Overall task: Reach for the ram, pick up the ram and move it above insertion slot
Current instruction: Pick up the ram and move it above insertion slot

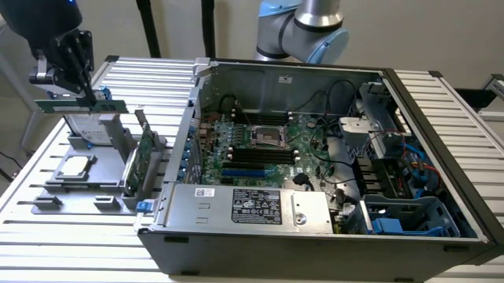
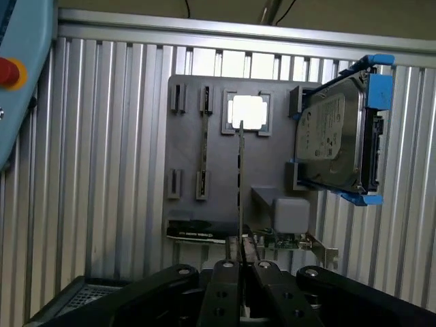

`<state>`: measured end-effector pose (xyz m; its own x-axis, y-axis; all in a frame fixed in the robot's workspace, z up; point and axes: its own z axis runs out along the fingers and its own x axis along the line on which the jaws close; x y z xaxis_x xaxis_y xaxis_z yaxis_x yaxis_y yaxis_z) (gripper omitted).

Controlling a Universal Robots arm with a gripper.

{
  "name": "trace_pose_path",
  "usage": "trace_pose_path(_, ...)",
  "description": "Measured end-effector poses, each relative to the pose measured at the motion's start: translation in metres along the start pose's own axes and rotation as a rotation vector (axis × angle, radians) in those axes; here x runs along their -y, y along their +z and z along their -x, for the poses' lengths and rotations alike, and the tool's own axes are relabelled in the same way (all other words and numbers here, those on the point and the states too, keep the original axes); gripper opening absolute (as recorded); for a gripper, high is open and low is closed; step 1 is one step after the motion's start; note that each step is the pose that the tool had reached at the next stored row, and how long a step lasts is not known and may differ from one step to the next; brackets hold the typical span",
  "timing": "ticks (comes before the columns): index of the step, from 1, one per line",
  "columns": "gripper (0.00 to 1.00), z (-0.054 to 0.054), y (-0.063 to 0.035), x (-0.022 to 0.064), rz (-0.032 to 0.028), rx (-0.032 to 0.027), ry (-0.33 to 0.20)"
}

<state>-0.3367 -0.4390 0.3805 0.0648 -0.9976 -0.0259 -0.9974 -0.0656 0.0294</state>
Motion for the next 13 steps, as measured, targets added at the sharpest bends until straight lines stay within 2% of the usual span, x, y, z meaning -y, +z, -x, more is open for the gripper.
trace_pose_path(13, 0.13, 0.004, -0.024, 0.0334, 0.0, 0.0011, 0.0)
